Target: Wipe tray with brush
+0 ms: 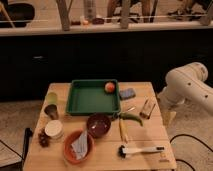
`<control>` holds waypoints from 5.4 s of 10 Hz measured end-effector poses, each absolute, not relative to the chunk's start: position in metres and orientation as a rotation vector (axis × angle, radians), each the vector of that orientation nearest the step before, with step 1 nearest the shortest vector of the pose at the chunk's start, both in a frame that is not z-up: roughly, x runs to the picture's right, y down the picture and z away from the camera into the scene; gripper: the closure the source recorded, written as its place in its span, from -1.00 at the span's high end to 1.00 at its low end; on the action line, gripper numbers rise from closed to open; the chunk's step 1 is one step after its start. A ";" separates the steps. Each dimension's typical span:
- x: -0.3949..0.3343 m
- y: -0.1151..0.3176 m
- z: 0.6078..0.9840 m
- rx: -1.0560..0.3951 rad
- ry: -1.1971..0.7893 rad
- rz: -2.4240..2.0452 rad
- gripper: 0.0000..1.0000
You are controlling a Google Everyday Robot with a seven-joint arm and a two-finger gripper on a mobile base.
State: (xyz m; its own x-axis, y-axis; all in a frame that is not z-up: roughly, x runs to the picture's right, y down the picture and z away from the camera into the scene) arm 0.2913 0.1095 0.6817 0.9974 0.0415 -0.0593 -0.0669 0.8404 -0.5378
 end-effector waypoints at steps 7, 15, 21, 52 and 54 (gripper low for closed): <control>0.297 0.124 0.683 -0.580 0.048 0.077 0.60; 0.307 0.177 0.690 -0.615 0.050 0.131 0.60; 0.287 0.216 0.694 -0.651 0.022 0.130 0.60; 0.237 0.324 0.744 -0.721 -0.081 0.070 0.60; 0.237 0.325 0.746 -0.723 -0.082 0.073 0.60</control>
